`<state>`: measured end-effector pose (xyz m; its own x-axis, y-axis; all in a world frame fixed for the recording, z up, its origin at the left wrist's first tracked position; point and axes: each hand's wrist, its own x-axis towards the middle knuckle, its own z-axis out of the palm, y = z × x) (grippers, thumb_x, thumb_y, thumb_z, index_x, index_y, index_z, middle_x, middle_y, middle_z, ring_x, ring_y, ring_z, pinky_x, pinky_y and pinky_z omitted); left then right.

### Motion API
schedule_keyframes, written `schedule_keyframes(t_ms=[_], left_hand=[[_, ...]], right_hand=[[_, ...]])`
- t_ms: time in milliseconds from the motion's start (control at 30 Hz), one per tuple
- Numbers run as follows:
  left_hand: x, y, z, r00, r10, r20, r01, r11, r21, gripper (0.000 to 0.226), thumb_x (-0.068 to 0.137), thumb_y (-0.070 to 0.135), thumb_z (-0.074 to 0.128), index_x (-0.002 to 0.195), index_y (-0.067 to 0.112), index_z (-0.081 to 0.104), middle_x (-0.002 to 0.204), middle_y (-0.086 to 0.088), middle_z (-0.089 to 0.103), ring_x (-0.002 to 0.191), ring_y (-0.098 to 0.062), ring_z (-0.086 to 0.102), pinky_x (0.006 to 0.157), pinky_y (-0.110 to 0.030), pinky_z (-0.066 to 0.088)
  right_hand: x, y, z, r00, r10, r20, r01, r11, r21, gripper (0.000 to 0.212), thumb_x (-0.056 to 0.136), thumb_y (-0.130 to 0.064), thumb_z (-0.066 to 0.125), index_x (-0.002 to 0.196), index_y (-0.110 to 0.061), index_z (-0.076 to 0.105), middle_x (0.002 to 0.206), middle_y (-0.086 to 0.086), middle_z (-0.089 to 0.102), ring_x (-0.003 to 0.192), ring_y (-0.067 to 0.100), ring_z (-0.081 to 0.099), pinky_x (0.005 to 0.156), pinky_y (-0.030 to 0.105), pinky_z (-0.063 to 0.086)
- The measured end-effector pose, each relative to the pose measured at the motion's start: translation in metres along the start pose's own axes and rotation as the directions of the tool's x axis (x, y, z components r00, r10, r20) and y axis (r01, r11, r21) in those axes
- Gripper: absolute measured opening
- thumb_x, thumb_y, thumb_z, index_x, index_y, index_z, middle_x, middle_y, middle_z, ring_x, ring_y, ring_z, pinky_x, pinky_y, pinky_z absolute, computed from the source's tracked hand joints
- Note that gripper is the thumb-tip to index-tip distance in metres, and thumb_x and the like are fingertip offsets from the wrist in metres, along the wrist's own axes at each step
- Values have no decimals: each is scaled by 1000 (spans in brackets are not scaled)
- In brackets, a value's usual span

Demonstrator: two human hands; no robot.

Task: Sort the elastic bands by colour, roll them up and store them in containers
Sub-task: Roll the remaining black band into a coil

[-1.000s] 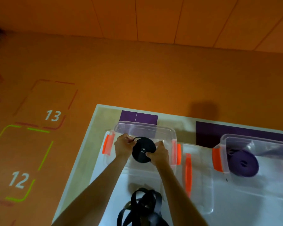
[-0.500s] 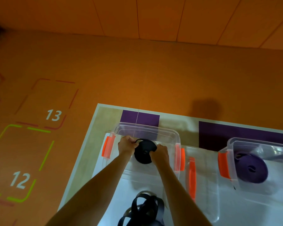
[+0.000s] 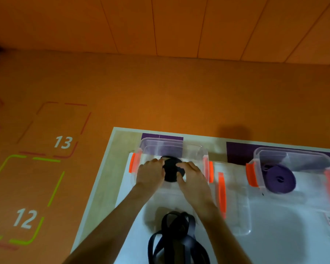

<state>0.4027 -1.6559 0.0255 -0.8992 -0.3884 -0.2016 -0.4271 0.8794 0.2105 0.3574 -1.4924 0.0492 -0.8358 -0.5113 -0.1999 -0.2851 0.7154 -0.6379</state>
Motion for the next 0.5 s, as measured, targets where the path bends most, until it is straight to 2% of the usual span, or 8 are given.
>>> schedule_keyframes(t_ms=[67, 133, 233, 300, 333, 433, 500], left_hand=[[-34, -3, -17, 990, 135, -31, -127, 976, 177, 27, 108, 24, 45, 128, 24, 63, 107, 1, 71, 96, -21, 70, 77, -32, 43], [-70, -6, -23, 981, 192, -18, -183, 956, 229, 25, 105, 20, 45, 120, 22, 65, 102, 0, 69, 94, -23, 68, 75, -34, 42], [-124, -19, -23, 977, 214, -22, -211, 971, 114, 22, 100, 17, 57, 116, 21, 72, 113, -1, 71, 105, -25, 68, 86, -39, 52], [-154, -27, -19, 969, 228, -99, -228, 974, 11, 17, 90, 10, 72, 104, 17, 78, 108, -2, 75, 101, -28, 70, 83, -42, 56], [-168, -30, -14, 969, 215, -119, -217, 976, 0, 15, 89, 9, 73, 100, 17, 78, 105, -2, 75, 97, -28, 71, 81, -42, 56], [-207, -37, 1, 985, 170, -8, -170, 985, -12, 23, 102, 18, 48, 106, 21, 71, 106, 2, 69, 100, -23, 64, 84, -36, 48], [-233, -45, 8, 989, 140, 55, -140, 990, 0, 30, 101, 25, 35, 101, 22, 65, 106, 2, 67, 101, -23, 62, 83, -34, 46]], right_hand=[[-38, -5, -7, 999, -41, -21, 40, 999, -35, 31, 105, -24, 55, 135, -25, 63, 134, -6, 63, 120, 14, 62, 103, 33, 50], [-78, -3, -6, 994, -81, -70, 74, 993, -95, 25, 104, -24, 56, 127, -25, 67, 126, -8, 66, 114, 12, 64, 99, 34, 49], [-130, 13, 12, 989, -72, -126, 71, 997, -6, 18, 101, -16, 63, 114, -24, 71, 112, -11, 69, 101, 7, 61, 87, 29, 53], [-158, 31, 33, 993, -11, -121, 16, 999, 43, 16, 100, -15, 63, 111, -24, 71, 107, -10, 68, 98, 8, 61, 85, 28, 52], [-170, 41, 45, 993, 38, -109, -34, 999, 42, 18, 99, -15, 63, 113, -23, 71, 109, -7, 68, 101, 12, 62, 87, 30, 52], [-199, 71, 76, 973, 229, -25, -230, 972, -45, 30, 100, -18, 62, 130, -17, 67, 127, 4, 64, 120, 28, 59, 101, 40, 50], [-212, 81, 87, 946, 323, 34, -319, 944, -87, 33, 101, -20, 61, 134, -18, 62, 128, 5, 61, 121, 30, 59, 103, 45, 51]])
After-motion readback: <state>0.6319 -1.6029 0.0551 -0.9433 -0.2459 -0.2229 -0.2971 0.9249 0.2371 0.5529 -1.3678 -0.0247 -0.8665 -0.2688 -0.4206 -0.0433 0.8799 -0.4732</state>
